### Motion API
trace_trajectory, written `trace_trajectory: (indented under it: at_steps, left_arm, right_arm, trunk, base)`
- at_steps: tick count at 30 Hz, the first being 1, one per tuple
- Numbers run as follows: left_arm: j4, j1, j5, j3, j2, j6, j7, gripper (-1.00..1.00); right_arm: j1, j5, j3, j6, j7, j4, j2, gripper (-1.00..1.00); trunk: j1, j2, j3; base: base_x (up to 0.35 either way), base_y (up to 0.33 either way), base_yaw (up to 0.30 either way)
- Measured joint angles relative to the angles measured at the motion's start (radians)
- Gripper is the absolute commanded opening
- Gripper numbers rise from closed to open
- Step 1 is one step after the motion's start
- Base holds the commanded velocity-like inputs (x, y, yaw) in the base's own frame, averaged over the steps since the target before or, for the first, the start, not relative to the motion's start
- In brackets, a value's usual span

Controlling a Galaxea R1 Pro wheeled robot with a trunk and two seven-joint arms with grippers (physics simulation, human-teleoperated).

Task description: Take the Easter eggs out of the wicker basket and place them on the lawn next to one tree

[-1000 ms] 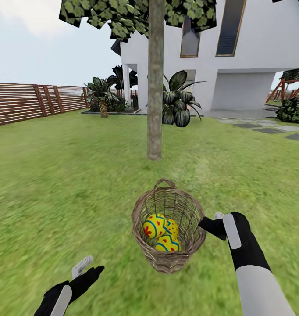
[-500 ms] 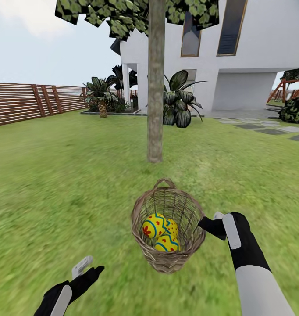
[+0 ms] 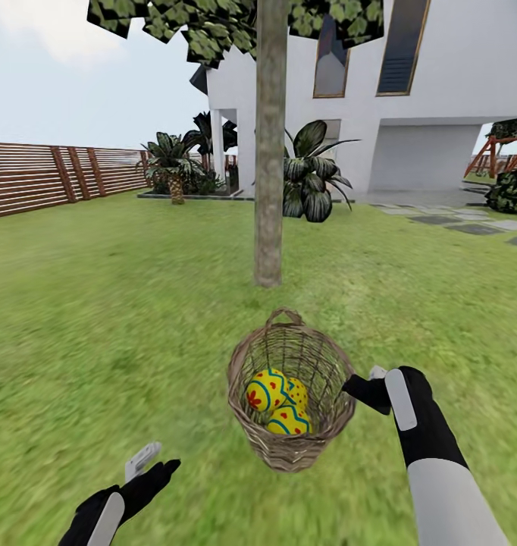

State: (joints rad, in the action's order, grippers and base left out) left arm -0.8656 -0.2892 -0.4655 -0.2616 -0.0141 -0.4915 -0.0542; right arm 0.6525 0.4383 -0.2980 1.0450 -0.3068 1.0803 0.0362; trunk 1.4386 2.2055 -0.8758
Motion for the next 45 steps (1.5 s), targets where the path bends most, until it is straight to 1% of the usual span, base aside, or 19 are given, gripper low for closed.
trace_trajectory:
  at_steps: [16,21,32,33,34,35,36,37,40,45]
  left_arm:
    - [0.000,0.000,0.000,0.000,0.000,0.000,0.000,1.00]
    - [0.000,0.000,0.000,0.000,0.000,0.000,0.000,1.00]
    - [0.000,0.001,0.000,0.000,0.000,0.000,0.001,1.00]
    - [0.000,0.001,0.000,0.000,0.000,0.000,0.000,1.00]
    - [0.000,0.001,0.000,0.000,0.000,0.000,-0.001,1.00]
    - [0.000,0.001,-0.001,0.000,-0.002,0.000,-0.002,1.00]
    - [0.000,0.000,0.000,0.001,-0.005,0.000,0.000,1.00]
    - [0.000,0.000,0.000,0.003,-0.006,0.000,0.003,1.00]
    - [0.000,0.001,0.000,0.005,-0.007,0.000,0.006,1.00]
    - [0.000,0.000,0.000,0.006,-0.008,0.000,0.003,1.00]
  right_arm:
    - [0.000,0.000,0.000,0.000,0.001,-0.004,0.003,-1.00]
    - [0.016,-0.003,0.001,-0.007,0.002,-0.061,0.003,-1.00]
    - [0.020,0.000,0.001,-0.016,0.003,-0.070,0.003,-1.00]
    - [0.020,0.000,0.003,-0.027,0.003,-0.070,0.002,-1.00]
    - [0.019,0.006,0.006,-0.061,0.003,-0.071,-0.001,-1.00]
    - [0.019,0.003,0.006,-0.095,0.004,-0.069,-0.003,-1.00]
    - [0.016,-0.005,0.007,-0.105,0.006,-0.070,-0.005,-1.00]
    - [0.012,-0.009,0.009,-0.113,0.008,-0.070,-0.005,-1.00]
    - [0.007,0.007,0.009,-0.126,0.011,-0.069,-0.006,-1.00]
    - [0.005,-0.005,0.009,-0.133,0.011,-0.080,-0.007,-1.00]
  trunk:
    - [0.000,0.000,0.000]
    - [0.000,0.000,0.000]
    - [0.000,0.000,0.000]
    - [0.000,0.000,0.000]
    - [0.000,0.000,0.000]
    - [0.000,0.000,0.000]
    - [0.000,0.000,0.000]
    - [0.000,0.000,0.000]
    - [0.000,0.000,0.000]
    - [0.000,0.000,0.000]
  base:
    - [0.332,0.000,0.000]
    - [0.332,0.000,0.000]
    - [0.332,0.000,0.000]
    - [0.332,0.000,0.000]
    - [0.332,0.000,0.000]
    - [0.332,0.000,0.000]
    - [0.332,0.000,0.000]
    - [0.332,0.000,0.000]
    - [0.332,0.000,0.000]
    - [0.332,0.000,0.000]
